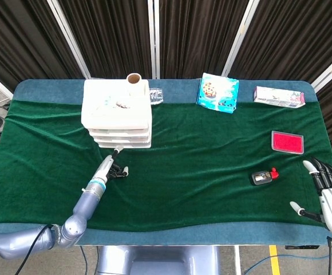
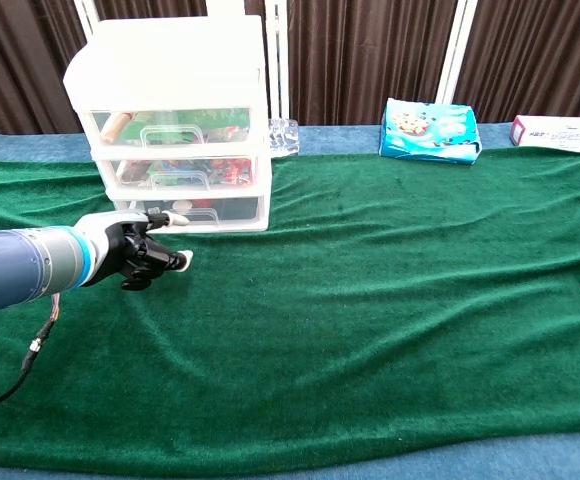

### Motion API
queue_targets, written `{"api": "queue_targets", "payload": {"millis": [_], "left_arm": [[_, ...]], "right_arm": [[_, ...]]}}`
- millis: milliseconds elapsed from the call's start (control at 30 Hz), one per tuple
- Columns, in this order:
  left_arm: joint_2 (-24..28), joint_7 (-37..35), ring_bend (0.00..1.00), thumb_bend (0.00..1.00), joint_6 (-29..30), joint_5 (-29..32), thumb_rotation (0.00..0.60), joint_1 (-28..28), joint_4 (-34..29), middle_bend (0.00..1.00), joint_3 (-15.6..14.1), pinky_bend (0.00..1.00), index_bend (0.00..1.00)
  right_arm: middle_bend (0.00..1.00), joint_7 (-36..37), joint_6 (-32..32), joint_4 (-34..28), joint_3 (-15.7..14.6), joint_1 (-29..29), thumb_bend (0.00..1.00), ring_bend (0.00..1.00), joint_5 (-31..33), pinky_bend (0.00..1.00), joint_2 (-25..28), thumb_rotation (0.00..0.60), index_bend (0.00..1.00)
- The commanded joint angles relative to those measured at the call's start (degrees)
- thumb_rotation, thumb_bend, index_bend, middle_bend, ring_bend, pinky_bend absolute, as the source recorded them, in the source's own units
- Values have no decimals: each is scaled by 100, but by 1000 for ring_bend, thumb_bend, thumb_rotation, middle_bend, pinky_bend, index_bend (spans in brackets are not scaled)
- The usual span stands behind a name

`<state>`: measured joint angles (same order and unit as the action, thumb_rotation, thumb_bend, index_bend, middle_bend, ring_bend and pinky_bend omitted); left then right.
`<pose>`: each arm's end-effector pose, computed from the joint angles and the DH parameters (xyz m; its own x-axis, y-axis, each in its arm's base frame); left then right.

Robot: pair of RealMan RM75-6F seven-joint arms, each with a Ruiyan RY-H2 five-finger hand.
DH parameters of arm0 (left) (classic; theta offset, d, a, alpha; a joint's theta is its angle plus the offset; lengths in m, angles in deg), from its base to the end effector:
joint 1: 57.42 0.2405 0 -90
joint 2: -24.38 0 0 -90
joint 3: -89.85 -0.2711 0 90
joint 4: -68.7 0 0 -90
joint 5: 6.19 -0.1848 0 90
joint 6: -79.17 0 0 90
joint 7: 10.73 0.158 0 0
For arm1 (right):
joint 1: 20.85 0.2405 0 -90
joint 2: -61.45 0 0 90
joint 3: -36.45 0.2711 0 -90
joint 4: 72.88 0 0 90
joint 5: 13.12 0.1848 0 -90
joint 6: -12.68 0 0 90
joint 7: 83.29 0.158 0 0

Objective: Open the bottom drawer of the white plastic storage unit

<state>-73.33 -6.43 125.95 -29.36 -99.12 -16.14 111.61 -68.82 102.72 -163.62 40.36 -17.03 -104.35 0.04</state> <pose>-0.1759 0.3532 -0.0567 -0.4606 0.4442 0.7685 0.8728 0.3842 0.3010 -0.3039 -0.1909 0.2152 0.2259 0.0763 0.9711 -0.9669 -0.1034 0.2331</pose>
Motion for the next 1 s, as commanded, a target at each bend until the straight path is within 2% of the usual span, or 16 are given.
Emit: {"api": "queue_targets", "payload": {"millis": [33, 1000], "left_arm": [[-9, -43, 908, 569, -48, 18, 600, -43, 56, 927, -9, 904, 0], [-184, -9, 908, 569, -172, 319, 600, -463, 406, 927, -79, 904, 0]], "right_arm": [[0, 6, -7, 6, -1, 4, 42, 0, 4, 0, 1, 600, 13], [0, 99, -42, 45, 17, 19, 43, 0, 70, 0, 19, 600, 10]]}}
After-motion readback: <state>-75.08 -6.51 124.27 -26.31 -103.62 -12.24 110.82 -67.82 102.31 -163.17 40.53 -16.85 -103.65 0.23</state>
